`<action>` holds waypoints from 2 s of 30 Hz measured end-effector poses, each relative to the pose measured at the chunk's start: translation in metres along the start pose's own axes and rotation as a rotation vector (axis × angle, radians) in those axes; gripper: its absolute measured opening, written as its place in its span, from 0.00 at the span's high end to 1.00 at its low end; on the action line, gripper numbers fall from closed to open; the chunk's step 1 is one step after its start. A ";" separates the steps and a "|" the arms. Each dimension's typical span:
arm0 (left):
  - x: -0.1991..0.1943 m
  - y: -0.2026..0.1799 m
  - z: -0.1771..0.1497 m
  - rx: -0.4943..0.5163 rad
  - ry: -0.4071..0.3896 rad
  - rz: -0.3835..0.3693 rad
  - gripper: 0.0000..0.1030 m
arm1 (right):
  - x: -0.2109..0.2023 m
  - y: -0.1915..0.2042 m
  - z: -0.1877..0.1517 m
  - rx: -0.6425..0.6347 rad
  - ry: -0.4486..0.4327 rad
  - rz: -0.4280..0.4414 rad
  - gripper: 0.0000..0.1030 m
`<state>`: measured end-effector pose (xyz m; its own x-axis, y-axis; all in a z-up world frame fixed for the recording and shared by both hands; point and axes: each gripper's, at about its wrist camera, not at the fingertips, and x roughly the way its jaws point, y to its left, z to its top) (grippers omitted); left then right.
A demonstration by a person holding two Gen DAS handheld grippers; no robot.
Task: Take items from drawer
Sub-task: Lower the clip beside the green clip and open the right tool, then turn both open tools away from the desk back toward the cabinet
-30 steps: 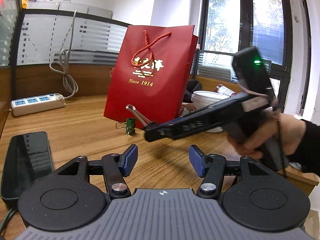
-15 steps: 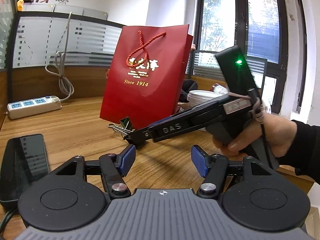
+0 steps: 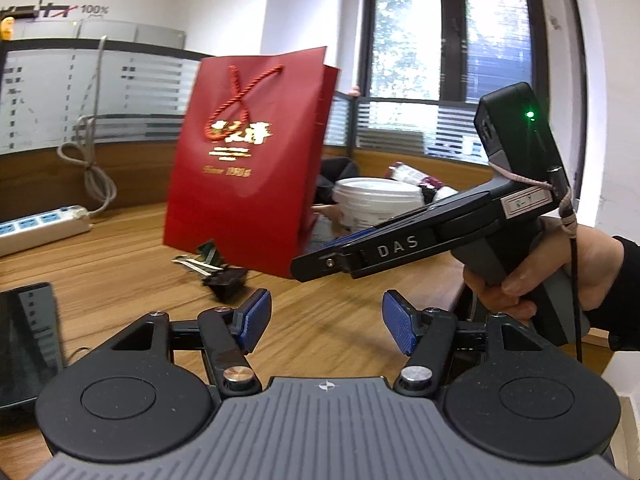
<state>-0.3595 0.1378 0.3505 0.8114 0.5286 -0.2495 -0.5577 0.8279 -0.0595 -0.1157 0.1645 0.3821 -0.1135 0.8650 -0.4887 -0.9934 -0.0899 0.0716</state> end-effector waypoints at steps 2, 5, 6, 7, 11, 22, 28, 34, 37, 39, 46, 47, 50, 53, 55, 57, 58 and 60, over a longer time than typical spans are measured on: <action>0.002 -0.007 0.000 0.011 0.001 -0.024 0.37 | -0.011 -0.005 -0.007 0.003 -0.001 -0.027 0.44; 0.005 -0.020 0.000 0.039 0.003 -0.068 0.37 | -0.030 -0.015 -0.018 0.028 -0.007 -0.069 0.44; 0.006 -0.024 0.000 0.045 0.003 -0.084 0.37 | -0.037 -0.018 -0.022 0.036 -0.009 -0.083 0.44; 0.008 -0.029 -0.001 0.051 0.004 -0.102 0.37 | -0.043 -0.021 -0.026 0.043 -0.009 -0.099 0.44; 0.016 -0.046 -0.002 0.067 0.003 -0.168 0.37 | -0.071 -0.032 -0.044 0.065 -0.005 -0.168 0.43; 0.054 -0.106 -0.009 0.116 0.035 -0.394 0.37 | -0.147 -0.065 -0.094 0.184 -0.003 -0.363 0.42; 0.073 -0.133 -0.012 0.121 0.039 -0.491 0.37 | -0.178 -0.078 -0.119 0.227 -0.017 -0.476 0.37; 0.097 -0.157 -0.023 0.112 0.079 -0.564 0.36 | -0.202 -0.086 -0.146 0.264 -0.023 -0.573 0.37; 0.110 -0.167 -0.027 0.103 0.107 -0.595 0.36 | -0.210 -0.088 -0.159 0.287 -0.018 -0.615 0.36; 0.118 -0.175 -0.031 0.102 0.119 -0.609 0.36 | -0.216 -0.090 -0.169 0.301 -0.016 -0.644 0.34; 0.147 -0.202 -0.049 0.122 0.152 -0.660 0.31 | -0.227 -0.096 -0.209 0.353 -0.021 -0.739 0.24; 0.151 -0.207 -0.052 0.127 0.158 -0.667 0.31 | -0.228 -0.097 -0.215 0.363 -0.025 -0.748 0.21; 0.162 -0.219 -0.063 0.145 0.170 -0.687 0.31 | -0.228 -0.100 -0.234 0.395 -0.029 -0.771 0.19; 0.173 -0.230 -0.074 0.153 0.187 -0.706 0.30 | -0.228 -0.103 -0.251 0.426 -0.028 -0.804 0.15; 0.181 -0.235 -0.080 0.154 0.196 -0.713 0.28 | -0.228 -0.105 -0.262 0.438 -0.028 -0.827 0.15; 0.189 -0.240 -0.085 0.156 0.209 -0.715 0.27 | -0.228 -0.106 -0.272 0.451 -0.032 -0.858 0.09; 0.193 -0.242 -0.088 0.156 0.214 -0.717 0.27 | -0.228 -0.108 -0.277 0.462 -0.037 -0.874 0.07; 0.199 -0.247 -0.094 0.159 0.224 -0.718 0.25 | -0.228 -0.111 -0.289 0.484 -0.046 -0.895 0.07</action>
<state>-0.0764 0.0207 0.2248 0.9007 -0.1852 -0.3930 0.1380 0.9797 -0.1454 0.0155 -0.1659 0.2343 0.6786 0.5362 -0.5020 -0.5986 0.7998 0.0451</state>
